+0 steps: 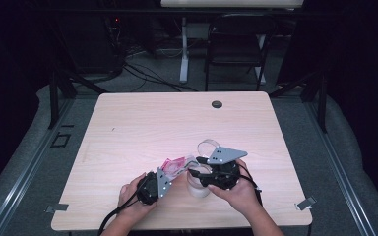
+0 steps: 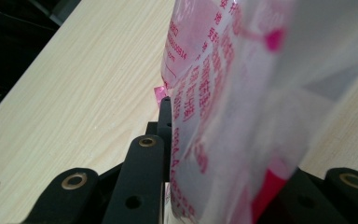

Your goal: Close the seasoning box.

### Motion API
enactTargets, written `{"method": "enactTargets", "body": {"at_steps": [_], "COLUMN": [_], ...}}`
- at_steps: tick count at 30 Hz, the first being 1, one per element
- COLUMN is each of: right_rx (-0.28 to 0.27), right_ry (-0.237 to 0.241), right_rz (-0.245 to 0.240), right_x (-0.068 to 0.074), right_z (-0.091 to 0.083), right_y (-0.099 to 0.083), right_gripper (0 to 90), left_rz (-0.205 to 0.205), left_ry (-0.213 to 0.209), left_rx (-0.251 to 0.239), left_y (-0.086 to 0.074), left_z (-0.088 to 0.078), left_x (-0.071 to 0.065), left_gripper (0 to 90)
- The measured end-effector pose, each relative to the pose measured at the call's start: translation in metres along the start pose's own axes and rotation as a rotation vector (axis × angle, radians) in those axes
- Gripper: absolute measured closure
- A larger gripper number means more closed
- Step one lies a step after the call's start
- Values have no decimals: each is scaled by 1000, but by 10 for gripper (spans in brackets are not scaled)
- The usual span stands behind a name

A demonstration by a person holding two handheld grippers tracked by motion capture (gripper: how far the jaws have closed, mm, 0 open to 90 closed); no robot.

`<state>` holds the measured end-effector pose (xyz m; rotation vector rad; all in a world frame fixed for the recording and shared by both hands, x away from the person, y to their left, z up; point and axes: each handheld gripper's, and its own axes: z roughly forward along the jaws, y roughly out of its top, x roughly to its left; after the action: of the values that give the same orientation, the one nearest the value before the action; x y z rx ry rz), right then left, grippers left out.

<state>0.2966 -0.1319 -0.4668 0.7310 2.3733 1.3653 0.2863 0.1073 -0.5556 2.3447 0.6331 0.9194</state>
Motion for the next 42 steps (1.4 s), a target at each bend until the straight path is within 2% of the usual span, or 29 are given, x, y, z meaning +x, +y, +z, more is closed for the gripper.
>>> {"method": "enactTargets", "body": {"at_steps": [7, 17, 29, 36, 40, 42], "right_rx": [1, -15, -42, -41, -50, -58], "right_ry": [3, -14, -18, -28, -30, -37], "right_rz": [-2, 2, 12, 4, -18, -21], "right_x": [-1, -3, -7, -7, -7, -7], "right_z": [-1, -4, -11, -11, -12, -12], "right_y": [0, 1, 3, 3, 3, 3], "right_gripper": [513, 483, 477, 475, 474, 474], "left_rz": [-39, -65, -158, -265, -345, -398], "left_ry": [-23, -35, -72, -111, -137, -156], "left_rx": [-7, -7, -26, -42, -60, -77], "left_y": [-2, -3, -7, -13, -17, -21], "left_z": [1, 2, 3, 5, 5, 5], "left_x": [3, 7, 17, 28, 36, 41], "left_gripper": [770, 771, 776, 780, 783, 785]}}
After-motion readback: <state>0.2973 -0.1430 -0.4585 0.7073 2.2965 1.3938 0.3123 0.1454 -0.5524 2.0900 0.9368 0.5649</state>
